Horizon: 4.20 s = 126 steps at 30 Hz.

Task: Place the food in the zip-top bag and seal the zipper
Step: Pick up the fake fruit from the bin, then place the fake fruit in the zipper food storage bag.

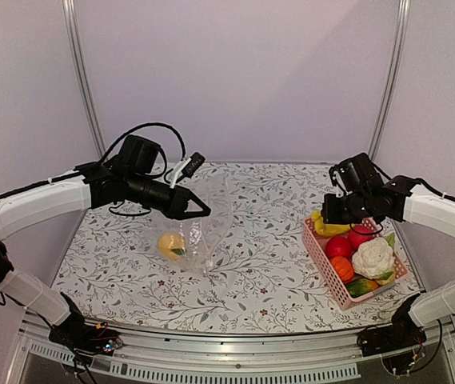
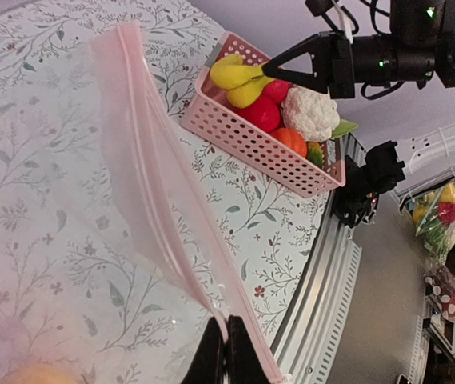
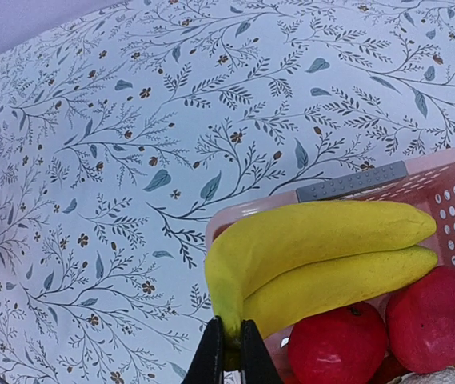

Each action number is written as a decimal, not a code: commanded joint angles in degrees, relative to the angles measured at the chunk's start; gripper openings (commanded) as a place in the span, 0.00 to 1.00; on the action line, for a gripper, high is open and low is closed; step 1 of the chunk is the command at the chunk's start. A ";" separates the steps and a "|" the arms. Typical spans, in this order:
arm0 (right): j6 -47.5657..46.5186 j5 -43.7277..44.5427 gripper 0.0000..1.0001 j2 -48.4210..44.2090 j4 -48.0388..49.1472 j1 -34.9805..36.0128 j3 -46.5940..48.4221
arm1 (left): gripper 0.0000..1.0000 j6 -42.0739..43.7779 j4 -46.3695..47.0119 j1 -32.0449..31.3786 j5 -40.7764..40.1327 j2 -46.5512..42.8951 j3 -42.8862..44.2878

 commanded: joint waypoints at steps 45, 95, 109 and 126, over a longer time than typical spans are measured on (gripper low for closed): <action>4.84 -35.33 0.00 -11.60 16.82 17.53 14.25 | 0.00 0.15 -1.55 0.81 8.25 0.61 1.19; -6.61 -42.44 0.00 1.13 9.84 19.96 14.09 | 0.00 0.33 1.16 1.10 23.04 -0.65 1.39; -18.50 -37.99 0.00 9.85 -0.42 20.77 24.81 | 0.00 -0.33 1.43 0.90 27.00 1.02 1.66; -25.04 -15.82 0.00 19.08 -0.31 25.50 30.49 | 0.00 -1.25 2.24 0.81 27.74 2.34 1.58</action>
